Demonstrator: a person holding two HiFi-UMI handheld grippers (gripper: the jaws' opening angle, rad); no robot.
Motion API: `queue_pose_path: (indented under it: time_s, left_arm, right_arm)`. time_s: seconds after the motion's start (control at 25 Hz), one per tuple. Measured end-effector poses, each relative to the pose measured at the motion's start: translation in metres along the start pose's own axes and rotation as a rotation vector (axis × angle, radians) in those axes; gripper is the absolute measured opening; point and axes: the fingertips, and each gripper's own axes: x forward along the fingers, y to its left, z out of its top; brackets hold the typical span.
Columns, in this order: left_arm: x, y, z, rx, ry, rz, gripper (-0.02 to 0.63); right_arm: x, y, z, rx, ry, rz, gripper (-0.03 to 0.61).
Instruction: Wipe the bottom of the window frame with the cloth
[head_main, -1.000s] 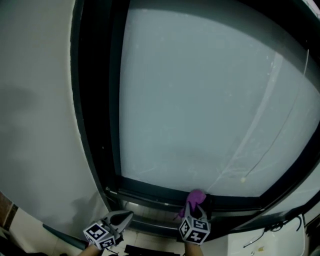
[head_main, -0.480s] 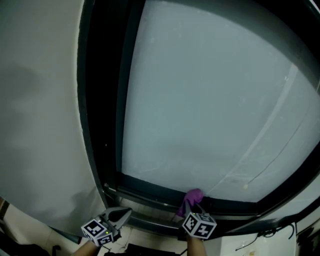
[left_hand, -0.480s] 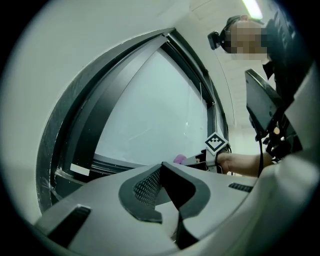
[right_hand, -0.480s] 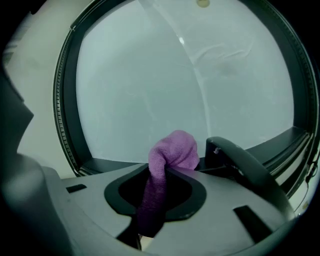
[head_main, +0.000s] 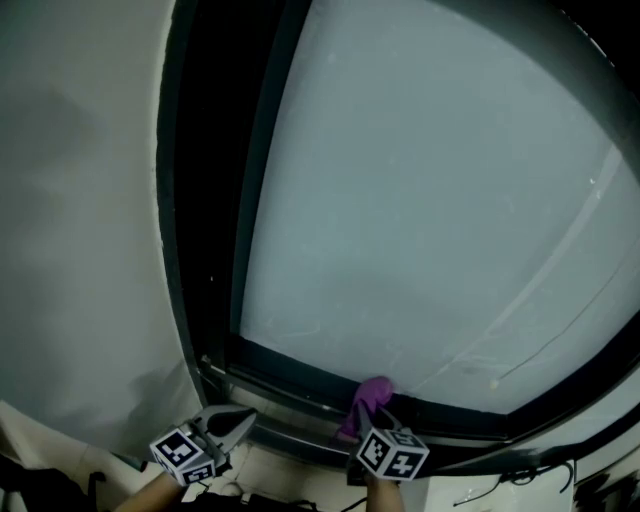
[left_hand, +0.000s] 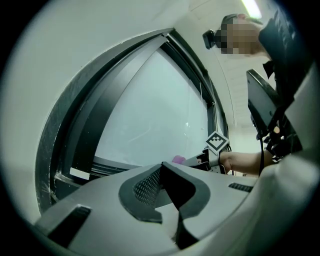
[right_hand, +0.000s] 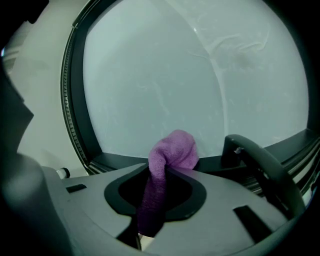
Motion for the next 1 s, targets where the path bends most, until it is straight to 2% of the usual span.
queue_pose_path:
  time_s: [0.24,0.48,0.64,1.0]
  left_arm:
    - [-0.008,0.005,0.0,0.01,0.019,0.025,0.005]
    - [-0.013,0.007,0.006,0.015,0.004,0.077,0.005]
    - [-0.014,0.001,0.005,-0.001,0.013,0.13,0.005]
    - [-0.029,-0.006,0.018,0.023,-0.024,0.24,0.005]
  right_arm:
    - [0.005,0.014,-0.001,-0.036,0.015,0.025,0.084]
    - [0.01,0.02,0.0,-0.049,0.024,0.071,0.084]
    - [0.011,0.02,-0.003,-0.04,0.047,0.117,0.084]
    - [0.019,0.033,-0.001,-0.084,0.084,0.207,0.084]
